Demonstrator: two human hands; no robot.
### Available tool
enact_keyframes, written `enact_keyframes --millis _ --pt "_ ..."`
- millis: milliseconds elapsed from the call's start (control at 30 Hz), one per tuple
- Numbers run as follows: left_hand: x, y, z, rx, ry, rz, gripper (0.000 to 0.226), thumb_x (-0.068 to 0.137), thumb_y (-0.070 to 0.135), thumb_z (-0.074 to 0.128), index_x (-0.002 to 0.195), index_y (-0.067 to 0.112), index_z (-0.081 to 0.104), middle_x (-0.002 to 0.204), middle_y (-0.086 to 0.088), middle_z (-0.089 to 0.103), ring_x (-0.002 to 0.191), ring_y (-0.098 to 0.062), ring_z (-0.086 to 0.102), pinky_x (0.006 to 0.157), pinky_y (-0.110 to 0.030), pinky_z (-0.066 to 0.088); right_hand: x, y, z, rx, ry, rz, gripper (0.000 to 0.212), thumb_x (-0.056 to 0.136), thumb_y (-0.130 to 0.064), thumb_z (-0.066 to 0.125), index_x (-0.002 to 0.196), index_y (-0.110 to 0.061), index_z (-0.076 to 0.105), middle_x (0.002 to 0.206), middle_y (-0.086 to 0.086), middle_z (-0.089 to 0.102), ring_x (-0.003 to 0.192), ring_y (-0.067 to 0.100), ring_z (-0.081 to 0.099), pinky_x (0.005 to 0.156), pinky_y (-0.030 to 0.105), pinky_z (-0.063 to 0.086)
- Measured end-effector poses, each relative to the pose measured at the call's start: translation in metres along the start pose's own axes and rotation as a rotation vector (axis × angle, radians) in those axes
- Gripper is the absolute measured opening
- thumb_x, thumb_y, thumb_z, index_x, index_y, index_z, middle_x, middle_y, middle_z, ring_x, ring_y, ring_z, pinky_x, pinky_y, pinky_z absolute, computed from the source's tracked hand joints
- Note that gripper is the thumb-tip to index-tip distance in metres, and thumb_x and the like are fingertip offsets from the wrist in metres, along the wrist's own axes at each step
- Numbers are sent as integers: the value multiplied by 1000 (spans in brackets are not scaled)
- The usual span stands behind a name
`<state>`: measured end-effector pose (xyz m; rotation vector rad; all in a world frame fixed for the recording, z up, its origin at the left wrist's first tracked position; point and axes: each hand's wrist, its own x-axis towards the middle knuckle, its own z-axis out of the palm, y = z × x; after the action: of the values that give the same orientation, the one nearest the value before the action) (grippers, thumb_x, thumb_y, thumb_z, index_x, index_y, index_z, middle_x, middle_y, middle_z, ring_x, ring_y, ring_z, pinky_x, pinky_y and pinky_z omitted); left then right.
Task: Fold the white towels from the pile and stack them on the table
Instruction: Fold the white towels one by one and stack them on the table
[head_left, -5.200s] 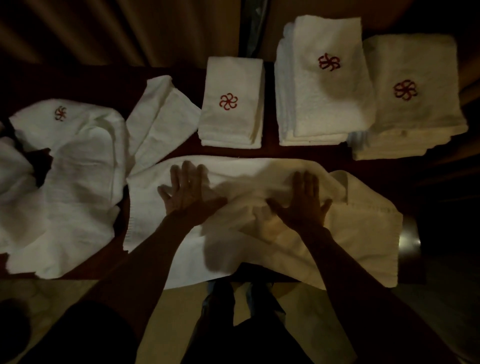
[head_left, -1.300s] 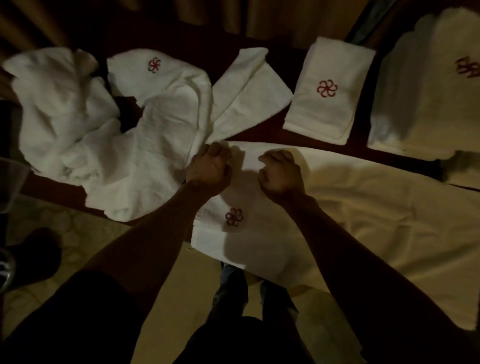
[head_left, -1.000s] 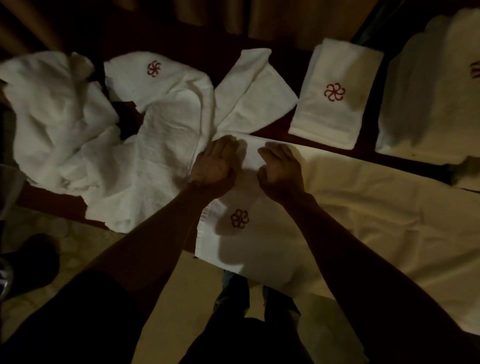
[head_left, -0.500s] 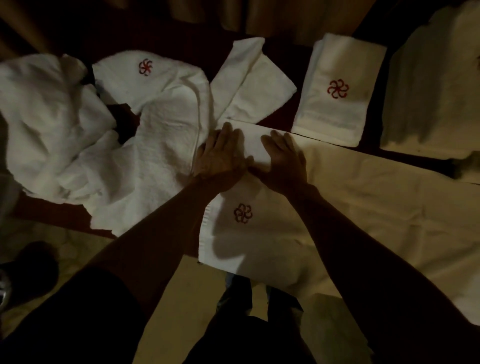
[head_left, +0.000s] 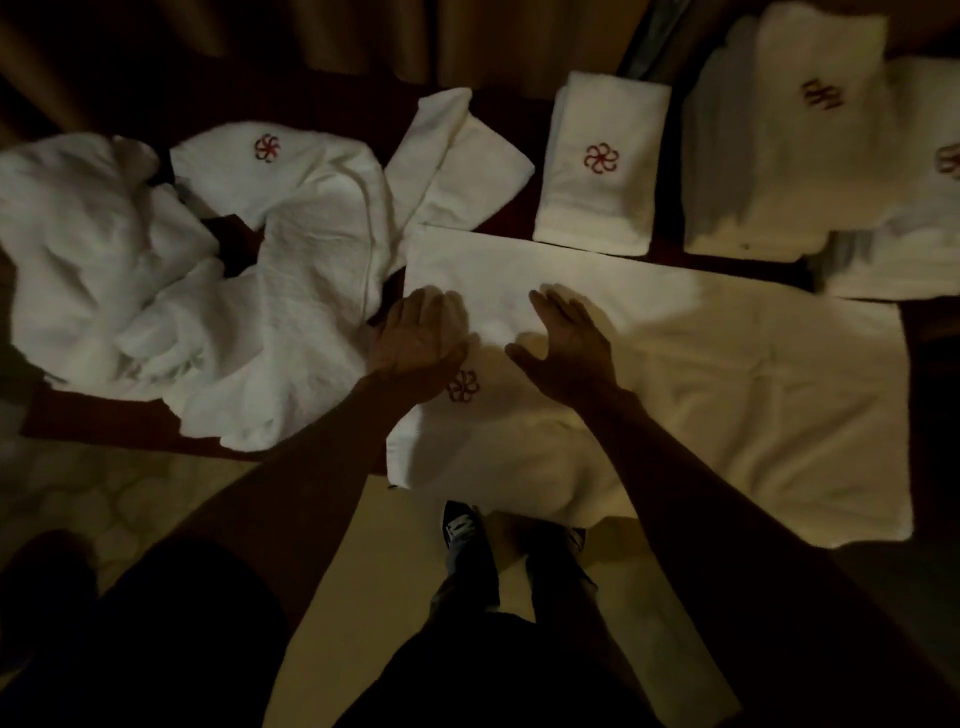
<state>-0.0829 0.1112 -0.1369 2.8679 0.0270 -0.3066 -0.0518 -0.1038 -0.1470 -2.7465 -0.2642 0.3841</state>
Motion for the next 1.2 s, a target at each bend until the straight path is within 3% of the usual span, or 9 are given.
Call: enact_keyframes --millis 133,300,467,567,700,833,967,1100,1200 --pt "-29 2 4 50 22 19 63 85 55 46 125 8 54 121 -16 51 112 -38 50 89 -53 46 -39 24 -4 5 37 65 78 89 -57 60 153 -21 34 161 4 32 148 30 27 113 52 37" --pt "-60 18 12 -36 33 93 46 91 51 45 105 9 57 104 -14 62 92 -38 63 70 -45 54 -84 57 -14 21 62 106 64 92 -40 62 148 -16 43 153 9 43 142 33 34 109 51 40" --pt "-82 33 25 -24 -78 74 59 95 54 52 140 16 45 124 -12 65 105 -39 64 81 -40 50 -121 92 -22 33 105 189 52 91 -27 64 139 -11 51 144 13 48 132 38 41 97 55 47" --pt "-90 40 37 16 -129 43 85 87 63 58 152 18 27 150 -8 43 127 -35 49 95 -47 46 -138 113 -18 23 24 234 64 86 -36 70 140 -12 48 148 13 43 138 37 34 102 57 44" --pt "-106 47 44 91 -111 -72 104 73 71 68 153 21 23 139 -12 39 124 -34 40 94 -53 42 -150 133 -11 28 -155 269 101 73 -66 74 153 -25 27 164 2 14 152 25 6 111 66 27" --pt "-115 56 29 62 -135 -146 112 59 72 79 138 36 8 145 -10 27 136 -33 26 109 -59 30 -159 137 -11 -34 -259 269 122 67 -79 69 158 -36 1 166 -8 -15 152 25 -17 113 74 8" --pt "-111 52 24 65 -181 -108 117 51 77 78 140 38 12 153 -3 17 144 -28 14 115 -63 18 -162 141 -17 33 -245 223 122 65 -80 70 158 -35 5 167 -4 -11 153 28 -14 115 70 3" --pt "-107 57 37 12 -131 -93 116 66 77 69 155 25 17 160 -2 15 148 -24 13 113 -65 23 -167 148 -21 23 -83 260 109 73 -80 62 158 -30 13 168 0 -3 153 32 -9 115 69 6" --pt "-105 68 49 -9 -167 -53 110 71 80 62 156 30 12 165 -2 -1 152 -26 1 110 -68 26 -173 161 -20 35 -114 341 109 73 -81 61 157 -36 8 167 -2 -12 152 33 -17 111 75 1"
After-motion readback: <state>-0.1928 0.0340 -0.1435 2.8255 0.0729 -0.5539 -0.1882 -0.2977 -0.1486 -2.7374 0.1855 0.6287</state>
